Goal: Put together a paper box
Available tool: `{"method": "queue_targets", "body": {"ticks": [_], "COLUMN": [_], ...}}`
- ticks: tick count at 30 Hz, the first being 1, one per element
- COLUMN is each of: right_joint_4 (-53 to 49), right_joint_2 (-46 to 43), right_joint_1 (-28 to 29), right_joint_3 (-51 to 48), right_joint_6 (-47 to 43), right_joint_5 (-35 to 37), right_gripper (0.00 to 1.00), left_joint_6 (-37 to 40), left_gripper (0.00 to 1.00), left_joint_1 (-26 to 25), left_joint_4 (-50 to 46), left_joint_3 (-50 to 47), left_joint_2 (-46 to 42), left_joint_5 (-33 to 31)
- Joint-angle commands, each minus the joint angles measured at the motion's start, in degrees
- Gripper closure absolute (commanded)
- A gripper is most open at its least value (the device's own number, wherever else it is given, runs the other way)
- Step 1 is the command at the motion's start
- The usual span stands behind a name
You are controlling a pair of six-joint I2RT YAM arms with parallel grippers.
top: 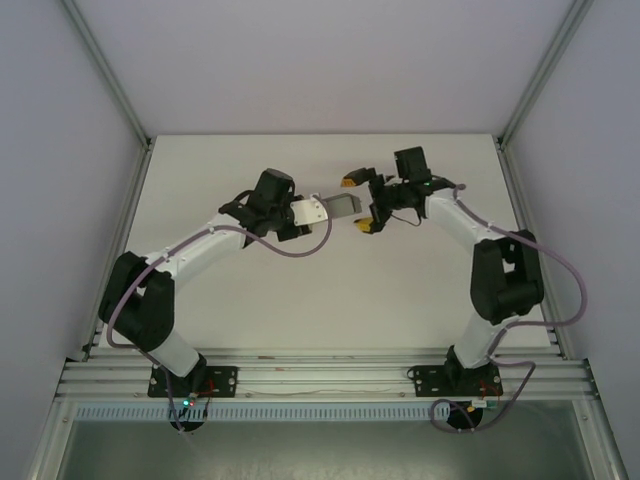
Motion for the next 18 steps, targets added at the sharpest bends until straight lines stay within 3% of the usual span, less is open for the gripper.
{"method": "queue_targets", "body": {"ticks": [1,6,10,11,13,17,18], "right_joint_4": [-5.5,-6.8,8.8,12.9,16.0,3.0,0.6], "right_joint_2": [-5.1,-13.1,-23.1,-25.0,-27.4,-24.5,-23.3], "right_joint_1": [-2.8,-3.4,-3.5,-3.6,-3.7,-1.8,-0.3], "right_joint_3": [-0.4,-1.6,-12.7,-15.8,-19.2,-14.8,-14.1], "right_joint_6": [-15.2,-34.8,-49.5,-52.7,-61.3,-74.0,-77.4], "right_joint_5": [17.9,38.5,46.1,45.7,38.0,18.9,17.3], "right_gripper": [0.00,0.00,0.00,0.00,0.00,0.01,0.01], "left_joint_6": [2.7,6.5,8.4,8.1,7.2,7.7,7.8], "left_gripper": [0.58,0.58,0.57,0.57,0.57,0.57,0.57], "left_joint_1": [0.1,0.5,1.3,1.3,1.5,1.4,1.5], "left_joint_4": [-7.4,-16.5,-23.6,-24.9,-27.4,-30.8,-31.6], "left_joint_3": [2.1,4.1,7.7,8.9,11.2,14.9,15.8], "left_joint_2": [0.7,3.0,6.8,7.9,10.2,14.0,15.2], "left_joint_5": [2.9,5.0,7.7,7.6,7.9,9.3,8.9]}}
